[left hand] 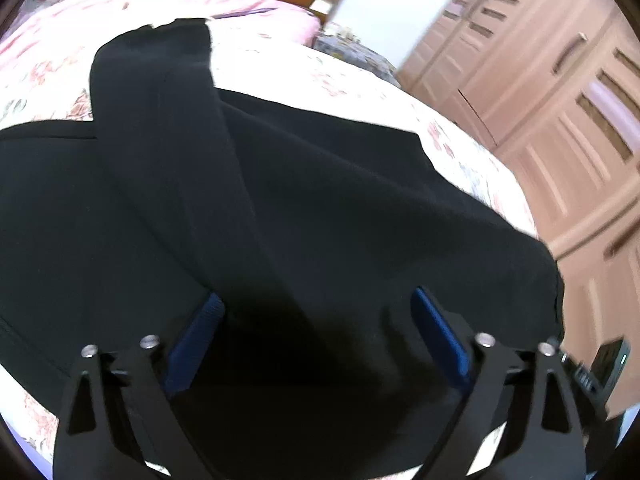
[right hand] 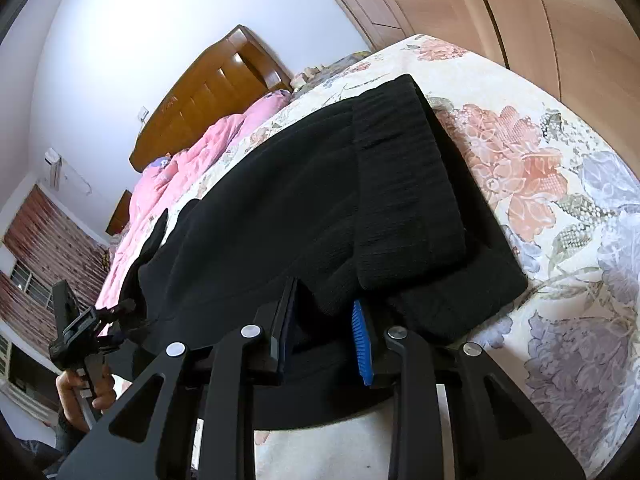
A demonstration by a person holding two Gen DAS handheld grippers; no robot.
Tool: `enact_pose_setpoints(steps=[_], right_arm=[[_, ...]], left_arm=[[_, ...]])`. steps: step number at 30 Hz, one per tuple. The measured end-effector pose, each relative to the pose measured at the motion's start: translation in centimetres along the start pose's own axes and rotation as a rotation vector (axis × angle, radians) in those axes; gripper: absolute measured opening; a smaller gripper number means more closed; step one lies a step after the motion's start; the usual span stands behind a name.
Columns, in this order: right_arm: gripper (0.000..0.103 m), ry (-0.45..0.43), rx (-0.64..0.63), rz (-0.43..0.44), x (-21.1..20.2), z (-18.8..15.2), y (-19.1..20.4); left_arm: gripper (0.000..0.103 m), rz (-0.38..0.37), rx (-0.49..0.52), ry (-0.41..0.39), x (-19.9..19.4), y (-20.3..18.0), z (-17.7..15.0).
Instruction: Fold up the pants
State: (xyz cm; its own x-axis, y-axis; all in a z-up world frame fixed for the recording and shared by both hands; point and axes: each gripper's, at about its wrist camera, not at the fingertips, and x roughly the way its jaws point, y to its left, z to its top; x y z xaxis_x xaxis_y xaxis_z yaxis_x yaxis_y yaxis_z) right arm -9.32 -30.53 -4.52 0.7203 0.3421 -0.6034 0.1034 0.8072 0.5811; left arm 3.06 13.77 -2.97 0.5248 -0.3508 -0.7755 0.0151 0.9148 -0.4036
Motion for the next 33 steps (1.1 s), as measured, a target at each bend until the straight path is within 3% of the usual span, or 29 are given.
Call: enact_pose_setpoints(steps=[1,2,3,5,12,15,20,26,30,33], right_arm=[[0.024,-0.004,0.0,-0.002,0.0,0.0,0.0],[0.019,-0.007,-0.004,-0.009,0.0,-0.1,0.0],[0.017,-0.009,-0.012,-0.02,-0.1,-0.1,0.0],[0.01,-0.019,-0.022,-0.02,-0.3,-0.4,0.0],[0.008,-0.058,-0.121,0.007,-3.2,0.4,2.5],[0.008,-0.048,-0.138,-0.02,-4.2,0.1,2.4],[0.007,0.038,-0.077,-0.083,-2.3,-1.6,-0.5],[0.007,0.009,-0.118,-0.096,-3.2,-1.4,0.3],[0.007,0.052,-0.114,-0.135,-2.2,-2.1,-0.3],[0.006,0.013,-0.104,-0.125,-3.7,-2.5,0.3]], left_arm=[[0.068,0.008,-0.007,-0.003,0.0,0.2,0.2],[0.038,0.032,-0.002,-0.011,0.0,0.3,0.3],[0.016,0.07,0.018,-0.028,-0.2,0.3,0.3],[0.012,0.041,0.033,-0.081,-1.5,0.5,0.1],[0.012,0.021,0.136,-0.245,-9.5,-0.8,-2.1],[0.012,0.023,0.152,-0.199,-9.7,-0.8,-3.6],[0.012,0.079,0.14,-0.034,-4.5,1.2,-7.1],[0.012,0.093,0.187,-0.055,-4.5,0.8,-6.8],[0.013,0.093,0.162,-0.041,-3.8,1.2,-6.9],[0.013,0.084,0.162,-0.055,-4.6,1.1,-6.6]])
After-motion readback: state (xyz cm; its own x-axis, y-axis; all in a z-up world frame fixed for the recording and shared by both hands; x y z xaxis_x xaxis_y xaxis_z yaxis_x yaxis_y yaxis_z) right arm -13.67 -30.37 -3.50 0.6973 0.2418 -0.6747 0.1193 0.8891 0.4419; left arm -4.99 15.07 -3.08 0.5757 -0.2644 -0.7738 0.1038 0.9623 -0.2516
